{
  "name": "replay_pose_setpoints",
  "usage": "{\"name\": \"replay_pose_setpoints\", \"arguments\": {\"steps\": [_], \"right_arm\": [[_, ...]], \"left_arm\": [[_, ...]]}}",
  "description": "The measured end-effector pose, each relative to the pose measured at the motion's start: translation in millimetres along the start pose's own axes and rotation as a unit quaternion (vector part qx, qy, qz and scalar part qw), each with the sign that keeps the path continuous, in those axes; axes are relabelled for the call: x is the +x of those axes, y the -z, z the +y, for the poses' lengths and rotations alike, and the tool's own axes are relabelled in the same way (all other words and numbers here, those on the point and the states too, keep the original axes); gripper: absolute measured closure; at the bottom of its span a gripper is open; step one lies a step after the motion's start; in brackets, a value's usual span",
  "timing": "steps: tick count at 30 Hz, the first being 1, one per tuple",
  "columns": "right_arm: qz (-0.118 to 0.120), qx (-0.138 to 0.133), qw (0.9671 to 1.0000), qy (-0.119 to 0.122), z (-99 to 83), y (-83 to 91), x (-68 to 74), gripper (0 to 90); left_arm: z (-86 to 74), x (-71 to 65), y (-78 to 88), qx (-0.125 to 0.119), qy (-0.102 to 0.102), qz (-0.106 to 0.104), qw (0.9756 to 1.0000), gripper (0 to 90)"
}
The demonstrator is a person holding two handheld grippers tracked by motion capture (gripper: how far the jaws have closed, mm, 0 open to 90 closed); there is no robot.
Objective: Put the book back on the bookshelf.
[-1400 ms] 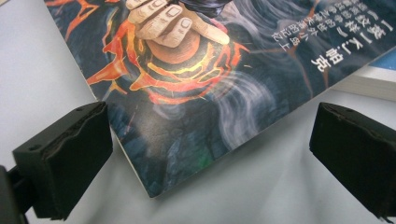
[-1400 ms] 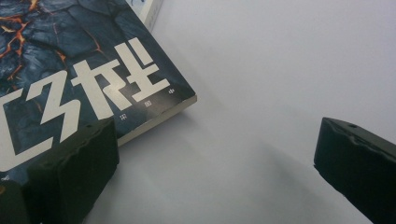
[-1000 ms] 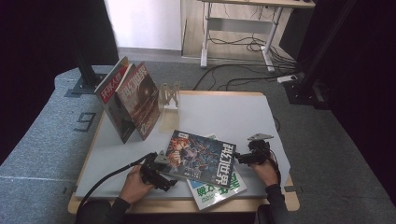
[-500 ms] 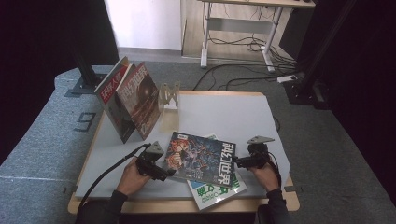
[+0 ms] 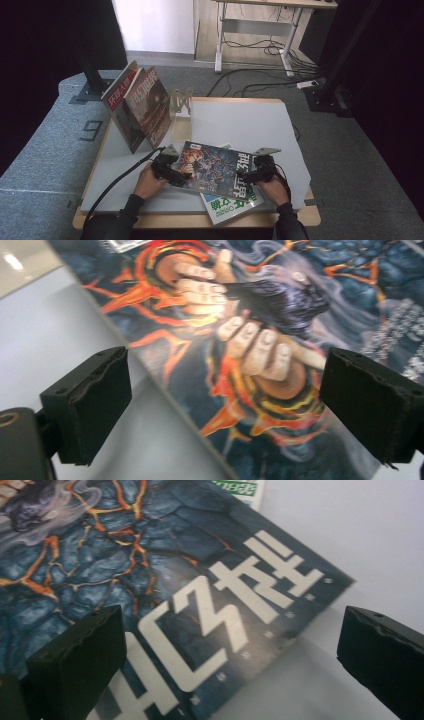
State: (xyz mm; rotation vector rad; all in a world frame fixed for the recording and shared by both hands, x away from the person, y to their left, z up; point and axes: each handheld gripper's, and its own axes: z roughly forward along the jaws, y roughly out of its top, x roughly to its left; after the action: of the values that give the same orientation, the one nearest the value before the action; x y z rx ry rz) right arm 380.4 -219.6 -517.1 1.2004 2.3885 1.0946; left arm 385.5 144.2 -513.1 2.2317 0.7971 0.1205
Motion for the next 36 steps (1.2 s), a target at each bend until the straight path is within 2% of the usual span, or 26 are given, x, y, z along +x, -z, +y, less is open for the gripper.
{"name": "replay_pose_setpoints", "arguments": {"steps": [3,12,16,21,23,24,25,29,32,36], "right_arm": [[0.014,-0.001,0.9999,-0.003,-0.5,-2.2,2.3,0.0],[0.013,-0.007,0.9999,0.002,-2.5,-2.0,5.3,0.0],[0.016,-0.003,0.9998,0.008,-4.1,-0.1,9.3,0.0],[0.018,0.0,0.9996,0.024,-7.2,3.9,18.0,0.0],[0.019,-0.002,0.9995,0.026,-7.9,4.1,19.5,0.0],[0.018,-0.002,0.9995,0.026,-7.8,4.1,19.4,0.0],[0.018,-0.001,0.9995,0.027,-7.5,4.3,19.5,0.0],[0.002,-0.001,0.9991,0.042,-6.9,7.3,24.6,0.0],[-0.007,-0.003,0.9987,0.051,-9.0,11.0,30.5,0.0],[-0.005,-0.001,0.9983,0.058,-14.9,16.6,37.7,0.0]], "left_arm": [[-0.3,-3.5,-0.5,0.002,-0.002,0.003,1.0,5.7],[-2.3,-12.9,2.8,0.017,-0.007,0.011,0.9998,6.7],[-7.5,-23.4,6.4,0.024,-0.012,0.013,0.9996,6.4],[-16.6,-39.9,12.6,0.036,-0.029,0.016,0.9988,6.2],[-17.1,-42.6,13.8,0.037,-0.036,0.017,0.9985,6.2],[-16.3,-42.2,14.6,0.033,-0.038,0.017,0.9986,6.1],[-14.8,-40.9,16.2,0.018,-0.035,0.015,0.9991,6.8],[-7.0,-31.7,19.4,-0.016,-0.027,0.018,0.9994,9.3],[-0.3,-22.7,16.0,-0.022,-0.023,0.021,0.9993,9.3],[7.2,-13.6,7.1,-0.02,-0.028,0.02,0.9992,8.6]]}}
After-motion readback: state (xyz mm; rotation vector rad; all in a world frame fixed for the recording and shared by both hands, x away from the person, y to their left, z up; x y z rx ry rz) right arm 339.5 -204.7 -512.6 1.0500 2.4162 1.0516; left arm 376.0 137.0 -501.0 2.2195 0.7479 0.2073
